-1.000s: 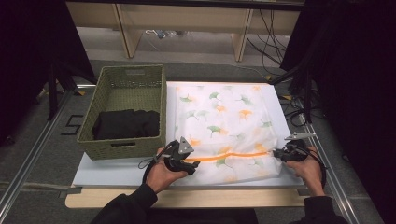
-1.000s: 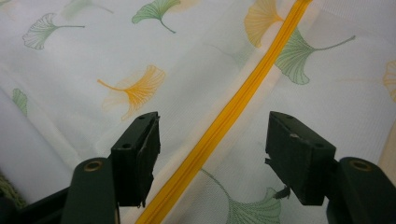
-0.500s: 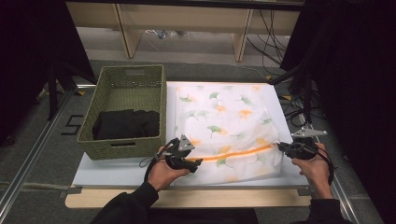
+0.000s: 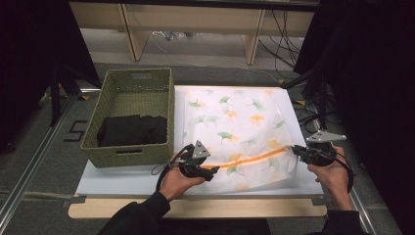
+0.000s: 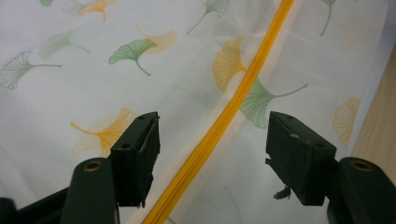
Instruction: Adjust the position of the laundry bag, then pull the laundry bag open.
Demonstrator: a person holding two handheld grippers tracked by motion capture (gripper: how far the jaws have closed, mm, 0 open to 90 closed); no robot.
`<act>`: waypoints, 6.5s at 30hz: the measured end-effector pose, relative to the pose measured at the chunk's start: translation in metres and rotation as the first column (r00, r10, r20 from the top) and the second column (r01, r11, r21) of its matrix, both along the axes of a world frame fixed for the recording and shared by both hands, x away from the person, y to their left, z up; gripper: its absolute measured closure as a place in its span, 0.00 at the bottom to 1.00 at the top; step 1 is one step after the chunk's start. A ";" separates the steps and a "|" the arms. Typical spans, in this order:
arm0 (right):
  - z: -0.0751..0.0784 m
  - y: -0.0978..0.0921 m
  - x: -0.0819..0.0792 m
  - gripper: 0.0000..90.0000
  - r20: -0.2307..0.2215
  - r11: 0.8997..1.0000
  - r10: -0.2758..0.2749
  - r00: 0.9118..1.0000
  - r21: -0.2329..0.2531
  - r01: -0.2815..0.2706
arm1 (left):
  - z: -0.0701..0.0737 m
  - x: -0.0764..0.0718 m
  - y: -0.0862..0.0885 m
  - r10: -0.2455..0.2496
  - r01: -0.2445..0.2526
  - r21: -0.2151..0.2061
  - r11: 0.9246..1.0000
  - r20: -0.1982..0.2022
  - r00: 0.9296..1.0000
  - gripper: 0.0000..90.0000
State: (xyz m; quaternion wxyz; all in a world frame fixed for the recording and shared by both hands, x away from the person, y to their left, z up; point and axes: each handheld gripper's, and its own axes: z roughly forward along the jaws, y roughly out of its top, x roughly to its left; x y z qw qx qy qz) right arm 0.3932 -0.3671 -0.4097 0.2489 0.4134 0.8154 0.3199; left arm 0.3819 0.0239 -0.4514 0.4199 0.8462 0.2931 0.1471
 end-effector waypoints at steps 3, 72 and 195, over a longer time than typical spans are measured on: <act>0.001 0.003 -0.001 0.96 -0.005 1.000 -0.012 1.000 0.018 0.012 | 0.001 -0.001 -0.003 -0.009 0.009 -0.001 1.000 0.004 1.000 0.39; 0.026 0.086 -0.003 0.96 -0.017 0.954 0.289 0.957 -0.078 -0.290 | 0.001 0.034 -0.127 -0.124 0.122 -0.214 0.969 0.007 0.992 0.72; 0.028 0.052 -0.004 0.96 0.030 0.982 0.181 0.983 -0.066 -0.179 | -0.023 0.060 -0.130 -0.220 0.223 0.029 0.974 -0.098 0.971 0.93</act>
